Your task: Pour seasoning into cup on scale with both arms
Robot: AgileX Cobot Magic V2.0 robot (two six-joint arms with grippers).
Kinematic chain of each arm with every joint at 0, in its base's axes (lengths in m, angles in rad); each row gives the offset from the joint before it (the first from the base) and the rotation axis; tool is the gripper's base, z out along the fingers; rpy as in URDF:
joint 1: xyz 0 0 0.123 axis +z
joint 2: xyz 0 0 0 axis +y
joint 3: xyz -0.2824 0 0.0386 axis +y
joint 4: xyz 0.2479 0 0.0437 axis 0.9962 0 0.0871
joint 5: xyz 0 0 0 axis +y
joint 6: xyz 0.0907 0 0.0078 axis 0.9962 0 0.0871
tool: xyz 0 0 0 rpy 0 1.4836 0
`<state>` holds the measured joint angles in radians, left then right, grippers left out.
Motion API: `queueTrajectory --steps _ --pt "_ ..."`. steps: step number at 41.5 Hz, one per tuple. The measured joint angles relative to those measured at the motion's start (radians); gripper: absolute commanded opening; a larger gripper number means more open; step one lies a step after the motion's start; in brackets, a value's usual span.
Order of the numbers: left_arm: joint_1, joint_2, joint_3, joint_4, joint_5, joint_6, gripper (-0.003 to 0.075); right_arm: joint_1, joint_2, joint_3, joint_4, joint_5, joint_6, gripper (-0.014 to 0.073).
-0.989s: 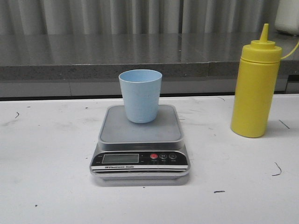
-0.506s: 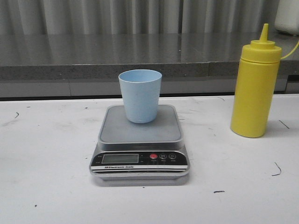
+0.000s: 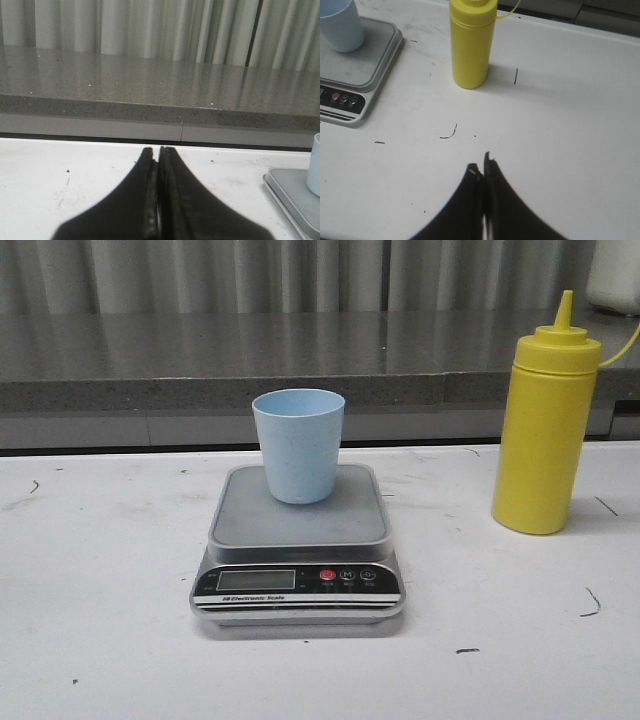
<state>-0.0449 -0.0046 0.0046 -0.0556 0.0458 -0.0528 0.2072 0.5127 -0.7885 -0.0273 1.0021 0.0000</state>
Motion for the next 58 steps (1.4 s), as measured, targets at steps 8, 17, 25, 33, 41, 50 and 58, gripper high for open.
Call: queueTrajectory --steps 8,17,25,33,41,50,58 --pt "0.012 0.000 0.000 0.000 0.000 0.000 -0.0020 0.000 0.000 0.000 0.000 0.000 0.000 -0.0068" --pt "0.022 0.000 0.000 0.000 0.000 0.000 -0.0020 0.000 0.000 0.000 0.000 0.000 0.000 -0.0068" --pt "0.022 0.000 0.000 0.000 0.000 0.000 -0.0020 0.000 0.000 0.000 0.000 0.000 0.000 -0.0068" --pt "0.022 0.000 0.000 0.000 0.000 0.000 -0.0020 0.000 0.000 0.000 0.000 0.000 0.000 -0.0068" --pt "0.022 0.000 0.000 0.000 0.000 0.000 -0.0020 0.000 0.000 0.000 0.000 0.000 0.000 -0.0068" --pt "0.022 0.000 0.000 0.000 0.000 0.000 -0.0020 0.000 0.000 0.000 0.000 0.000 0.000 -0.0068" --pt "0.022 0.000 0.000 0.000 0.000 0.000 -0.0020 0.000 0.000 0.000 0.000 0.000 0.000 -0.0068"
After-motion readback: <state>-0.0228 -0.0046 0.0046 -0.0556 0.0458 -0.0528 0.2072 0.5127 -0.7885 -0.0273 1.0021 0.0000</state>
